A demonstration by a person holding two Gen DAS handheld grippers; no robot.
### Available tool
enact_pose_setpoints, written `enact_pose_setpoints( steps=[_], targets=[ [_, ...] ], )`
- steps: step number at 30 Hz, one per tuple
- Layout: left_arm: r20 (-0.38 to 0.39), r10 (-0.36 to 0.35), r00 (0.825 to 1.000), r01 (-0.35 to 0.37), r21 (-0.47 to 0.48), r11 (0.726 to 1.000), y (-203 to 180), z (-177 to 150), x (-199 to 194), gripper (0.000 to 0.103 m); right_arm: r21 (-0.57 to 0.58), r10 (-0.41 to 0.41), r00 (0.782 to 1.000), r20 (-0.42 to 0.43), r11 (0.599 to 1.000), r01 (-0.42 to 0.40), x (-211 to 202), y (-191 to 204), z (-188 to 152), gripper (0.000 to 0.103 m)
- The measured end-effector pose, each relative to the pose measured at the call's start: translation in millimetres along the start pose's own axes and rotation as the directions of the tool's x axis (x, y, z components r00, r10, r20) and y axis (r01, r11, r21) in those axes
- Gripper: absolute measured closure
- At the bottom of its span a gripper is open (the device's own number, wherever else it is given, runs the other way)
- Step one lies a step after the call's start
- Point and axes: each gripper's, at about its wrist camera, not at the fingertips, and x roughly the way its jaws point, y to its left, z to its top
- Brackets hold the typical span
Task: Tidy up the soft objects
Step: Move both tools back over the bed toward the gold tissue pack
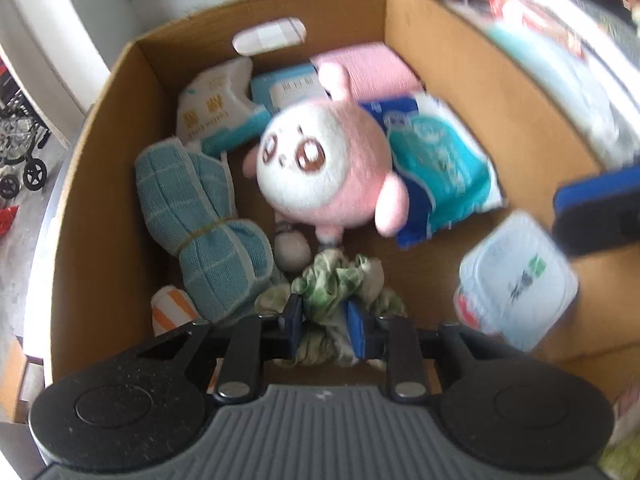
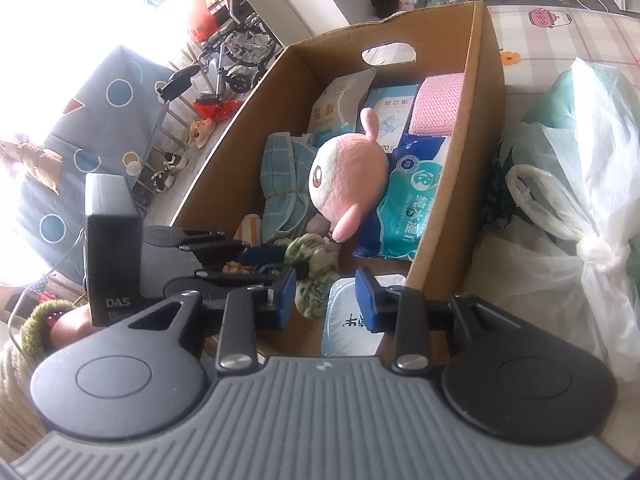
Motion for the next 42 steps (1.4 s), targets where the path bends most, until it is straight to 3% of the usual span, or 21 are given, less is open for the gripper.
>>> enact_pose_setpoints(
  steps=[4, 8, 11, 13, 17, 21, 27, 33, 38, 42],
  targets=[
    [-0.090, -0.021, 0.996, 0.026, 0.053, 0.998, -0.6, -2.9, 1.5, 0.078, 0.006, 0.014, 1.000, 0.003, 1.000, -0.014, 1.5, -1.9, 1.1, 0.071],
    [-0.082, -0.029, 0.996, 0.032, 0.044, 0.998, 2.5, -9.5, -8.3, 0.078, 0.010, 0.023, 1.000, 0.007, 1.000, -0.023, 2.3, -3.4, -0.1, 0.071],
    [-0.023, -0.016, 1.000, 0.017, 0.038, 0.999, 0.4, -15.0, -24.4, 0.072, 0.014, 0.030, 0.999, 0.014, 0.999, -0.030, -1.6, -6.1, -1.8, 0.071],
    [0.050, -0.001, 0.999, -0.001, 0.036, 0.999, -3.8, -19.3, -40.7, 0.059, 0.014, 0.028, 0.999, 0.030, 1.000, -0.028, -8.4, -8.3, -3.3, 0.070],
    [0.184, 0.000, 0.983, 0.000, 0.001, 1.000, -10.9, -27.1, -70.5, 0.054, 0.017, 0.043, 0.995, 0.095, 0.999, -0.045, -30.1, -13.0, -8.5, 0.065],
    [0.322, -0.012, 0.947, 0.027, -0.045, 0.999, -22.8, -28.5, -95.6, 0.045, 0.026, 0.036, 0.984, 0.172, 0.999, -0.041, -55.6, -19.1, -16.1, 0.058],
    [0.491, -0.111, 0.864, 0.141, -0.025, 0.990, -65.0, -17.7, -114.2, 0.033, 0.056, -0.058, 0.955, 0.290, 0.997, 0.043, -100.7, -39.8, -34.3, 0.049],
    [0.536, -0.239, 0.810, 0.218, 0.102, 0.971, -137.9, 5.1, -103.3, 0.031, 0.147, -0.209, 0.906, 0.368, 0.975, 0.165, -149.2, -80.0, -54.5, 0.048],
    [0.570, -0.309, 0.761, 0.241, 0.194, 0.951, -195.2, 15.9, -88.9, 0.032, 0.258, -0.323, 0.871, 0.370, 0.936, 0.238, -179.8, -125.5, -71.8, 0.047],
    [0.556, -0.354, 0.752, 0.256, 0.248, 0.934, -236.4, 24.4, -69.8, 0.034, 0.338, -0.374, 0.862, 0.343, 0.905, 0.258, -189.3, -166.6, -87.7, 0.047]
  ],
)
